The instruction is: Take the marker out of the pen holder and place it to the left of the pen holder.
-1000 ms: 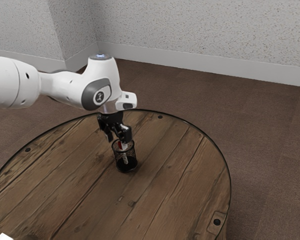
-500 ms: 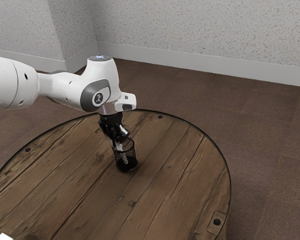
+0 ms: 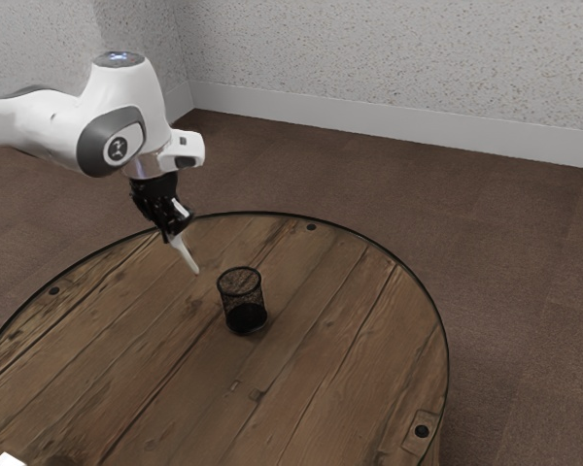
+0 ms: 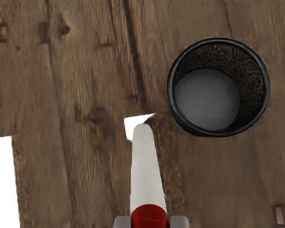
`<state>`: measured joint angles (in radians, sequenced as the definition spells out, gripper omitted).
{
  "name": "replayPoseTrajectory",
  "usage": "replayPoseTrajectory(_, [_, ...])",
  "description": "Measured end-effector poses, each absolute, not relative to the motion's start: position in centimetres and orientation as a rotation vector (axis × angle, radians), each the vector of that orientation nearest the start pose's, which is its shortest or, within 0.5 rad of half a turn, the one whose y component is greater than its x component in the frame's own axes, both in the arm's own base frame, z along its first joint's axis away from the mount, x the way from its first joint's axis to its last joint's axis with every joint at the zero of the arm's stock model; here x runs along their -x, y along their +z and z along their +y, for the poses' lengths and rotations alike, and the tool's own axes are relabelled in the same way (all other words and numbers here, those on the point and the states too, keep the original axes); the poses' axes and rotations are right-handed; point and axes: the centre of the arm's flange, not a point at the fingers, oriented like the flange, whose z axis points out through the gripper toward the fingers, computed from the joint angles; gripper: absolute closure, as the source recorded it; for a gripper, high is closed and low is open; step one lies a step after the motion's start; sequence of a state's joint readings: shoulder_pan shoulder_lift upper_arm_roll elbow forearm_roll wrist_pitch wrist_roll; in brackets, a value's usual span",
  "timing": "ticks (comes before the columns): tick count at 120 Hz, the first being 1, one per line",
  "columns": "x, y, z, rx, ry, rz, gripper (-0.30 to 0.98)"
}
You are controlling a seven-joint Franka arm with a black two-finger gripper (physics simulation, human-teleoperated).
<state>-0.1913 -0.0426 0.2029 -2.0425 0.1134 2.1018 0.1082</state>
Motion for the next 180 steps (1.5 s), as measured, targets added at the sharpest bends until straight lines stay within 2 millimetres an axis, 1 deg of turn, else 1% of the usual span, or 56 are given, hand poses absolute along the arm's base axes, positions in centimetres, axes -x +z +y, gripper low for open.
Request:
replayPoseTrajectory(6, [-56.1,45.5,3.1,3.019,-0.096,0.187,0.78])
replayPoseTrajectory(16, [-57.3,43.4,6.1,3.007,-0.032,0.125,0.79])
replayPoseTrajectory(22, [-57.9,41.8,7.4,3.004,0.009,0.102,0.79])
replayPoseTrajectory(26, [-58.5,40.9,7.7,3.002,0.029,0.099,0.79])
replayPoseTrajectory(34, [-59.3,38.9,7.6,2.998,0.071,0.112,0.79])
replayPoseTrajectory(42, [-59.7,36.8,8.1,3.001,0.11,0.106,0.79])
replayPoseTrajectory(50, [-59.9,35.5,8.6,3.007,0.131,0.098,0.79])
replayPoseTrajectory(56, [-60.1,35.0,8.8,3.011,0.134,0.095,0.79])
replayPoseTrajectory(67, [-60.2,34.8,9.0,3.016,0.125,0.093,0.78])
replayPoseTrajectory(90, [-60.3,35.8,8.7,3.061,0.078,0.097,0.37])
replayPoseTrajectory(100, [-60.1,37.4,8.7,3.068,0.038,0.107,0.25])
replayPoseTrajectory(111, [-59.5,39.0,8.9,3.073,-0.001,0.119,0.16])
replayPoseTrajectory(115, [-59.1,40.4,8.8,3.075,-0.034,0.125,0.14])
replayPoseTrajectory(121, [-58.3,43.0,8.8,3.077,-0.098,0.135,0.11])
replayPoseTrajectory(125, [-57.8,45.2,9.0,3.08,-0.15,0.131,0.09])
replayPoseTrajectory(127, [-57.5,46.7,9.1,3.081,-0.183,0.13,0.09])
replayPoseTrajectory(129, [-57.3,48.6,9.2,3.08,-0.219,0.129,0.08])
replayPoseTrajectory(136, [-57.4,56.6,9.6,3.059,-0.361,0.125,0.06])
replayPoseTrajectory(139, [-57.2,59.4,9.7,3.051,-0.4,0.124,0.05])
replayPoseTrajectory(144, [-56.3,62.5,9.6,3.048,-0.42,0.129,0.04])
replayPoseTrajectory(150, [-55.2,64.9,9.0,3.045,-0.411,0.154,0.03])
replayPoseTrajectory(154, [-54.6,66.1,8.0,3.033,-0.394,0.19,0.03])
replayPoseTrajectory(158, [-54.2,66.9,6.5,3.025,-0.374,0.234,0.02])
replayPoseTrajectory(164, [-53.6,67.4,3.6,3.017,-0.332,0.308,0.02])
replayPoseTrajectory(168, [-53.2,67.6,2.2,3.016,-0.3,0.342,0.02])
replayPoseTrajectory(173, [-53.0,67.5,1.4,3.016,-0.258,0.357,0.01])
replayPoseTrajectory(180, [-52.6,67.3,1.2,3.02,-0.209,0.343,0.01])
